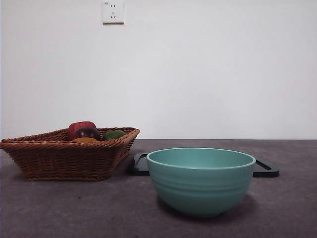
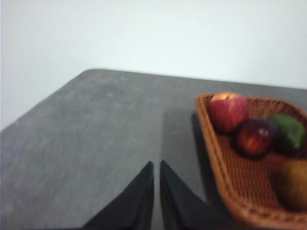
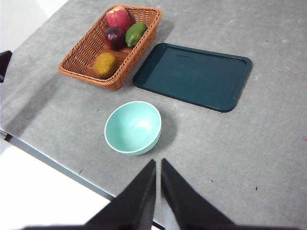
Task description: Pick up the wifruite, put it on the bowl, pick up the plate, put it on desk
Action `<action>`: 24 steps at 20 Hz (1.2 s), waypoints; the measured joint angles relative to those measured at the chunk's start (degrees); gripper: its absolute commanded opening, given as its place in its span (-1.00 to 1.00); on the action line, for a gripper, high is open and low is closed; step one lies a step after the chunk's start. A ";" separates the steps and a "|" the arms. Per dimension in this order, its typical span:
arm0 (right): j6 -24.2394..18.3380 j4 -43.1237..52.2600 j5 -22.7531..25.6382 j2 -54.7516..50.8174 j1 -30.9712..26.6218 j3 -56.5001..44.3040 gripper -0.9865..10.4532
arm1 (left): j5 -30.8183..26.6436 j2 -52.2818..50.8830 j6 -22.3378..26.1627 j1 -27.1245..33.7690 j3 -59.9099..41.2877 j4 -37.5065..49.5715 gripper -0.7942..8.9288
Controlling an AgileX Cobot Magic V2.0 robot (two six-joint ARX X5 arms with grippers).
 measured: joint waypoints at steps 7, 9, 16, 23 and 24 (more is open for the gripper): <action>0.00 0.02 0.00 -0.04 0.00 0.00 -0.81 | 0.02 -3.48 -0.20 0.76 -0.02 -6.84 -0.80; 0.00 0.00 0.02 -0.04 0.00 0.00 -0.81 | 0.02 -3.48 -0.20 0.76 -0.02 -6.84 -0.80; 0.00 0.00 0.02 -0.04 0.00 0.00 -0.81 | 0.02 -3.48 -0.20 0.76 -0.02 -6.84 -0.80; -8.07 8.46 5.27 -3.15 -7.10 -4.26 -0.81 | 0.02 -3.48 -0.20 0.76 -0.02 -6.82 -0.80; -10.80 14.62 5.25 -5.44 -11.19 -8.20 -0.81 | 0.02 -3.48 -0.20 0.76 -0.02 -6.82 -0.80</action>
